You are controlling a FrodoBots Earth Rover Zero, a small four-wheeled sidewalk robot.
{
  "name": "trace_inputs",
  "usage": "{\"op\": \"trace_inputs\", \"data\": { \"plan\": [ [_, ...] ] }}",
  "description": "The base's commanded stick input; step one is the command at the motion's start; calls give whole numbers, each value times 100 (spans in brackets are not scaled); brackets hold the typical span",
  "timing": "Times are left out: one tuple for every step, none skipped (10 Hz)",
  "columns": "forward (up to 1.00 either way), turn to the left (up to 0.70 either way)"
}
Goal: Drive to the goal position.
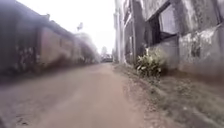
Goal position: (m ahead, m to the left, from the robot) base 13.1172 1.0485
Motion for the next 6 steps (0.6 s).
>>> {"op": "trace_inputs", "data": {
  "plan": [
    [50,1],
    [50,1],
    [50,1],
    [50,1],
    [50,1],
    [50,1]
  ]
}}
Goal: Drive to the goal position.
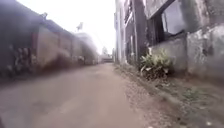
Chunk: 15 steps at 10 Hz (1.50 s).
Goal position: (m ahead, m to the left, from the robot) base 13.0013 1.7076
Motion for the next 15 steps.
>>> {"op": "trace_inputs", "data": {
  "plan": [
    [50,1],
    [50,1],
    [50,1],
    [50,1],
    [50,1],
    [50,1],
    [50,1],
    [50,1],
    [50,1],
    [50,1],
    [50,1],
    [50,1],
    [50,1],
    [50,1],
    [50,1]
  ]
}}
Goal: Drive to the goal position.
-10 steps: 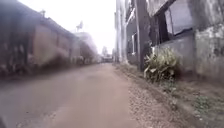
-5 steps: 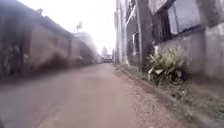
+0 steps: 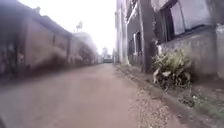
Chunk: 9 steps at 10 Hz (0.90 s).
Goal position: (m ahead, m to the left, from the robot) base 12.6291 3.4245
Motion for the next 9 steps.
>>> {"op": "trace_inputs", "data": {
  "plan": [
    [50,1],
    [50,1],
    [50,1],
    [50,1],
    [50,1],
    [50,1],
    [50,1],
    [50,1],
    [50,1]
  ]
}}
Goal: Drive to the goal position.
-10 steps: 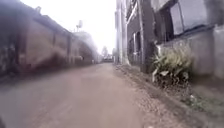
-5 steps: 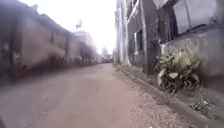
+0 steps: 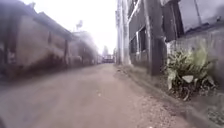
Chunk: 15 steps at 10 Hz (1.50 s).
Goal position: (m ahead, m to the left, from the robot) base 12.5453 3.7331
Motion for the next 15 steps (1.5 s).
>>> {"op": "trace_inputs", "data": {
  "plan": [
    [50,1],
    [50,1],
    [50,1],
    [50,1],
    [50,1],
    [50,1],
    [50,1],
    [50,1],
    [50,1],
    [50,1],
    [50,1],
    [50,1],
    [50,1],
    [50,1],
    [50,1]
  ]
}}
